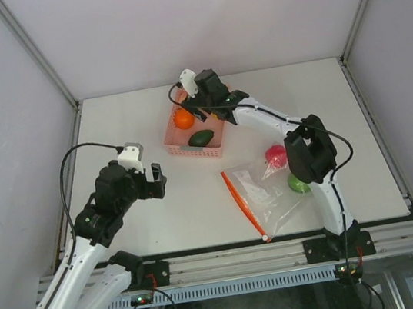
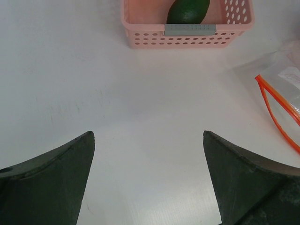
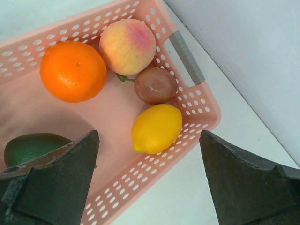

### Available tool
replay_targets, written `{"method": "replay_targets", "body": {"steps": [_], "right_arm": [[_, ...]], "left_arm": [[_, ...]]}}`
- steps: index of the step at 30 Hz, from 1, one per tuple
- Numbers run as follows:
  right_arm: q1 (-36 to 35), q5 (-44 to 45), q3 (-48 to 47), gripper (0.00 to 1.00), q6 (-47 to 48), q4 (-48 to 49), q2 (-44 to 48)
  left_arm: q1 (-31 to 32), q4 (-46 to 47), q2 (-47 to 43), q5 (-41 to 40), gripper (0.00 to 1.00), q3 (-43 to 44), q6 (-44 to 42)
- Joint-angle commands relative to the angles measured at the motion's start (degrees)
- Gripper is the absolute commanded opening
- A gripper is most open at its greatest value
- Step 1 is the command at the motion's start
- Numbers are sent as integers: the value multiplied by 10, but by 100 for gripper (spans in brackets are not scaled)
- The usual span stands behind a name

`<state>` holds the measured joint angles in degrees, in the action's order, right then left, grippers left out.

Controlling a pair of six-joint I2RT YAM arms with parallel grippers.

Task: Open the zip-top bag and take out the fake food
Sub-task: Place the fake fruit in the bin, then pick up the fake fruit from the zipper food storage bag.

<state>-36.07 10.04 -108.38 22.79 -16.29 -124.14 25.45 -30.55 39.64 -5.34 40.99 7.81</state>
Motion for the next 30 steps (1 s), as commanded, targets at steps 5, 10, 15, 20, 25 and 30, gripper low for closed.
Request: {"method": "replay_targets", "body": {"steps": [5,10,15,20,25,30], "right_arm": [[24,-80,79,88,-28,24,123],[51,-167,146,95,-41,24,198],[90,-271,220,100,-44,25,293],[149,-454,282,100,-26,-18,380],[190,-592,357,100,7,-47,451],[227,-688,468,100,110,-50,528]], "left_arm": [[-11,31,-9,26,100,-11,-7],[-13,31,-11,31,100,-11,-6],[-15,32,-11,38,100,-11,-7],[-15,35,-15,55,100,-12,-10],[-16,45,-24,87,100,-14,-10],[-15,64,-43,142,100,-17,14]]}}
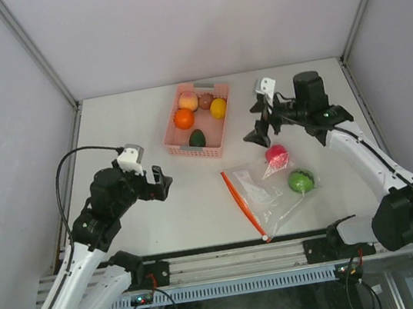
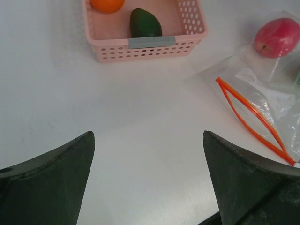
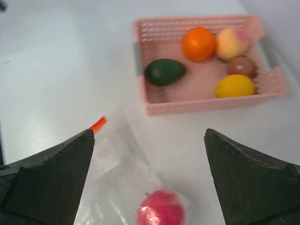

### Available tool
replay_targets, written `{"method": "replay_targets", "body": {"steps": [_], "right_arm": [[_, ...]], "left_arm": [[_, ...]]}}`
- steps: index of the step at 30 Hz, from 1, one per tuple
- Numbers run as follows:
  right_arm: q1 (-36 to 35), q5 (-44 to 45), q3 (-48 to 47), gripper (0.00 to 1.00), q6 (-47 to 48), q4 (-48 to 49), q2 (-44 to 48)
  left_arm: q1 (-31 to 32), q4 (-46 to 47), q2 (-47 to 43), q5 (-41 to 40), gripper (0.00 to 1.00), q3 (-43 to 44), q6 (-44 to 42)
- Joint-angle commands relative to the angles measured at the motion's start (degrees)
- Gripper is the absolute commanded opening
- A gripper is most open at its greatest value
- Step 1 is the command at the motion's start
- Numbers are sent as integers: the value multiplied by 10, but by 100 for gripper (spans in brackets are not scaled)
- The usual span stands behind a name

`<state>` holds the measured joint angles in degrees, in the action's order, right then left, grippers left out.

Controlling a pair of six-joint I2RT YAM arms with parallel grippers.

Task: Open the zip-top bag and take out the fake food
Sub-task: Pick up the fake fruit from the zipper food storage bag.

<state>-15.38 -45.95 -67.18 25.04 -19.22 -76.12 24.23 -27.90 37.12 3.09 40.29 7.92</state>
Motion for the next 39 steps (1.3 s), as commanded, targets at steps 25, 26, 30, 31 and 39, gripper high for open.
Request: {"method": "replay_targets", "body": {"steps": [25,26,30,31,39], "right_arm": [[134,-2,141,80,753,-511,152],[142,4,141,79,756,-519,149],[164,34,143,73,758,-531,135],[166,39,143,72,757,-533,133],[169,106,178,70,706,-481,136]], "left_arm": [[300,581,99,8,53,-243,12],[313,596,105,10,51,-250,-12],[350,620,157,17,46,-258,-82],[356,623,174,18,45,-256,-93],[389,686,277,12,45,-257,-137]]}}
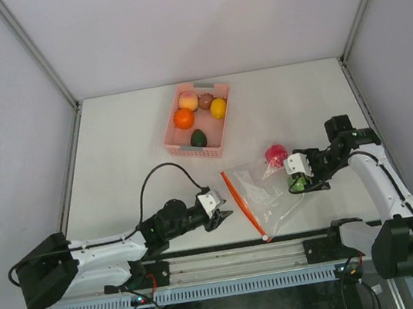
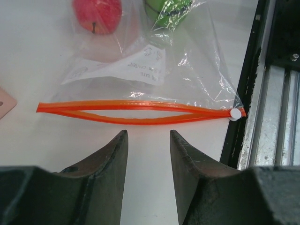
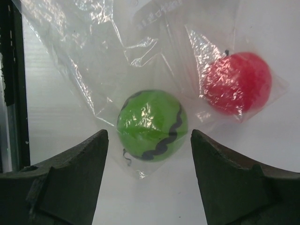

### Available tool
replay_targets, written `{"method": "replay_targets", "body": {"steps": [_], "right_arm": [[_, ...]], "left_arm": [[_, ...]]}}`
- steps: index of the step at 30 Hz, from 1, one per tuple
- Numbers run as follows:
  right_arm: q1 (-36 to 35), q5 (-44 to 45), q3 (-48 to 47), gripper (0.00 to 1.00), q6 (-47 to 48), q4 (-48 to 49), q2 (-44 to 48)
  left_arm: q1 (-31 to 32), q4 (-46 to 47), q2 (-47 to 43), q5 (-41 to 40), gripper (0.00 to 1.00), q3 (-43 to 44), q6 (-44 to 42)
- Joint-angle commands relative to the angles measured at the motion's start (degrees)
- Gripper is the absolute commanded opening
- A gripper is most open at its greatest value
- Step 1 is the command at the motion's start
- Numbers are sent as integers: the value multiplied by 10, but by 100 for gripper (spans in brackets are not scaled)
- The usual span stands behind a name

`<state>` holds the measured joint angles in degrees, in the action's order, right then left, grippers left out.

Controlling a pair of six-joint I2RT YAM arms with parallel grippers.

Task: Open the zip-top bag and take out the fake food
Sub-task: Pick up the fake fruit from the zipper food storage bag.

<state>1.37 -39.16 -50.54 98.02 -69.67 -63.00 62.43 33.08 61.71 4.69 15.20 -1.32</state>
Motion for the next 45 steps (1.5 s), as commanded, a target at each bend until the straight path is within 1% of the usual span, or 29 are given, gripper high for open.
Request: {"method": "replay_targets", "body": {"steps": [1,8,14,23,27,39,42,45], "right_arm": [[2,46,14,70,-33,30,3],[3,93,23,66,-69,62,-18],[11,102,27,66,-79,77,-12],[12,109,36,65,-75,84,-35],[5,106,39,63,-75,84,-43],[-19,124,37,45,-87,86,-82],[-27,121,34,36,-92,84,-92],[-40,116,21,20,-103,76,-114]], "left_arm": [[7,84,42,-3,45,-6,-48],[8,127,119,5,45,8,-62],[8,158,170,5,46,21,-65],[8,203,259,16,48,59,-73],[8,213,284,14,48,71,-80],[8,223,337,12,51,101,-100],[8,233,351,16,52,105,-100],[8,240,360,21,54,111,-101]]}}
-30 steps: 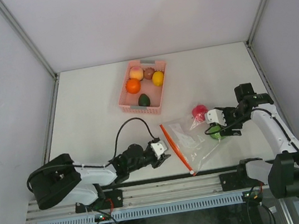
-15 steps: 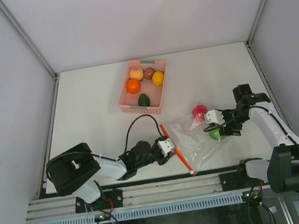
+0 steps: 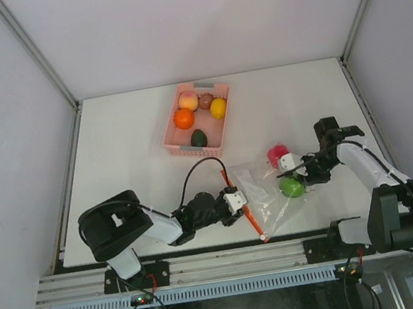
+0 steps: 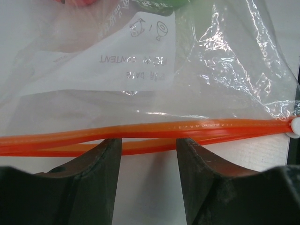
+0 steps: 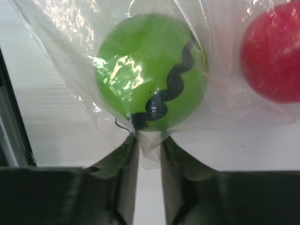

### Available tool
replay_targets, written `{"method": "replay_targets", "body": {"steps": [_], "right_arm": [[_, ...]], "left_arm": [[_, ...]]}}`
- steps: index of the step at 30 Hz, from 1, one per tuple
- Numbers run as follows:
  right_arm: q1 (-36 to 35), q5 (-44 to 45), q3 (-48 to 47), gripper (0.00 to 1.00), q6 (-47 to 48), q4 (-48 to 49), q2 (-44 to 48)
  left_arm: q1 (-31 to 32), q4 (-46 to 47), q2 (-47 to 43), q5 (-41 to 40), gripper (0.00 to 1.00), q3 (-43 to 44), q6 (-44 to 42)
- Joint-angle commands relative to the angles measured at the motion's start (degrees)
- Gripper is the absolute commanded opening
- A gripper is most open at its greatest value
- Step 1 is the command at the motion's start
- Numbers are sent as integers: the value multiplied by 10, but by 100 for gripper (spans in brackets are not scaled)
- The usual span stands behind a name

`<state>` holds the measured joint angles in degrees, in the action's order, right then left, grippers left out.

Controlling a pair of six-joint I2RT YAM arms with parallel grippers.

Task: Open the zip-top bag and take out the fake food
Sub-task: Pick up the fake fruit from the zipper food storage bag.

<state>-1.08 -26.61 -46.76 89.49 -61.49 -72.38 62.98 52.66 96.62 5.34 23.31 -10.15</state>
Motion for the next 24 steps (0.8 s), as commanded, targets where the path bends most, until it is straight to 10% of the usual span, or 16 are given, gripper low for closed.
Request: {"method": "replay_targets", "body": {"steps": [1,9,24], "right_arm": [[-21,-10,-21,15,-21,-8,-28],[-65,-28,-14,1,-52,48,-33],[7,-146,17,52,29,53,145]], "left_arm": [[2,45,12,15,56,32,-13],[2,74,36,20,62,44,-24],[-3,147,59,-2,54,20,-35]]}}
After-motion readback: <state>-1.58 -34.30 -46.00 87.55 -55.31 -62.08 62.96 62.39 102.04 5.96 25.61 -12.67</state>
